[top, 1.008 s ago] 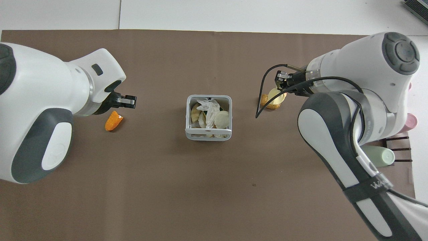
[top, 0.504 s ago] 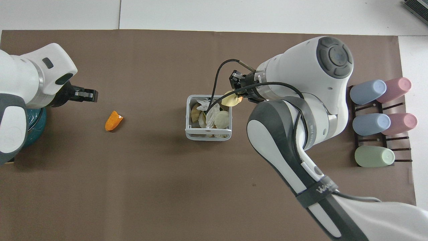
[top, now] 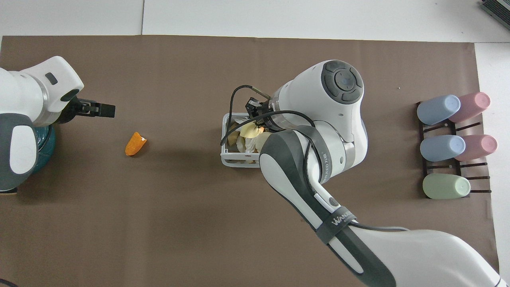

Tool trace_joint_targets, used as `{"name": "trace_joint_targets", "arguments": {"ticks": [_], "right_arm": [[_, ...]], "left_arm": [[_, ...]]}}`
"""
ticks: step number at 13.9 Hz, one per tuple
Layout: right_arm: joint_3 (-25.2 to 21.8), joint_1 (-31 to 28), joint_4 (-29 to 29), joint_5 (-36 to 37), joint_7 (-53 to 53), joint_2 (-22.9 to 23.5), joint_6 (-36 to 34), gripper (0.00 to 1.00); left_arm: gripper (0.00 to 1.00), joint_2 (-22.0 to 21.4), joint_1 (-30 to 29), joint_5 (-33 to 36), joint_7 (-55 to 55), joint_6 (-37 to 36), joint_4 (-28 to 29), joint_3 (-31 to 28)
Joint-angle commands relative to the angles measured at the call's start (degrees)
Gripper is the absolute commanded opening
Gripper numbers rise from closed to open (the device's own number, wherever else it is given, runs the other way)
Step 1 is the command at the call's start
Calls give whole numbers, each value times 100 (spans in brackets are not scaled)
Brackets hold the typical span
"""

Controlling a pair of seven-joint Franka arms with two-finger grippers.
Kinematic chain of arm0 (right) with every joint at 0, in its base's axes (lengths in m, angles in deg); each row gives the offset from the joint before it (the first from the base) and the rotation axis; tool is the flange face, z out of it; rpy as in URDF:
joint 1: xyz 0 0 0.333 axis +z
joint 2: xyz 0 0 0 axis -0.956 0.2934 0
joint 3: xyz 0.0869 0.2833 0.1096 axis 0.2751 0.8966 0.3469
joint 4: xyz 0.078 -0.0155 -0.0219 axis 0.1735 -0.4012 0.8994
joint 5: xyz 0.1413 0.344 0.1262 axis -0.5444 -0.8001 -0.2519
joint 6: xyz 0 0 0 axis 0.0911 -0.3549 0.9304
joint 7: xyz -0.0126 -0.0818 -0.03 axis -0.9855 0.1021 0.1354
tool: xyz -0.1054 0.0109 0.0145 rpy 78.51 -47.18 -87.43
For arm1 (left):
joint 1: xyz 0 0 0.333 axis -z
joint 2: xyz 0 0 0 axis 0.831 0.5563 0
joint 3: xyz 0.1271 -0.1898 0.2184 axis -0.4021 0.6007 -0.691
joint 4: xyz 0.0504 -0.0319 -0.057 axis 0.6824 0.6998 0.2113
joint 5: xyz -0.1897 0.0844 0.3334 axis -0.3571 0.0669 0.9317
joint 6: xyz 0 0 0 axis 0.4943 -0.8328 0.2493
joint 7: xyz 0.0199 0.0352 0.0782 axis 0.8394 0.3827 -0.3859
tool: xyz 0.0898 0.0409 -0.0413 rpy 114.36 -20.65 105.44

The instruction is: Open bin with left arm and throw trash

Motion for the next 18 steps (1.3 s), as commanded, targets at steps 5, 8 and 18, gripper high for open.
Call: {"name": "trace_joint_targets", "arguments": {"ticks": [5, 8, 18], "right_arm": [[-10, 64, -273, -128, -34, 134, 140, 23], [-10, 73, -248, -49, -70, 126, 132, 100], [-89, -778, -177, 707, -1165, -586, -114, 100]], "left_arm": [[90, 714, -289, 36, 508, 1519, 571, 68], [90, 970, -262, 36, 560, 1729, 659, 68], [92, 716, 98, 36, 648, 1844, 1687, 94]]}}
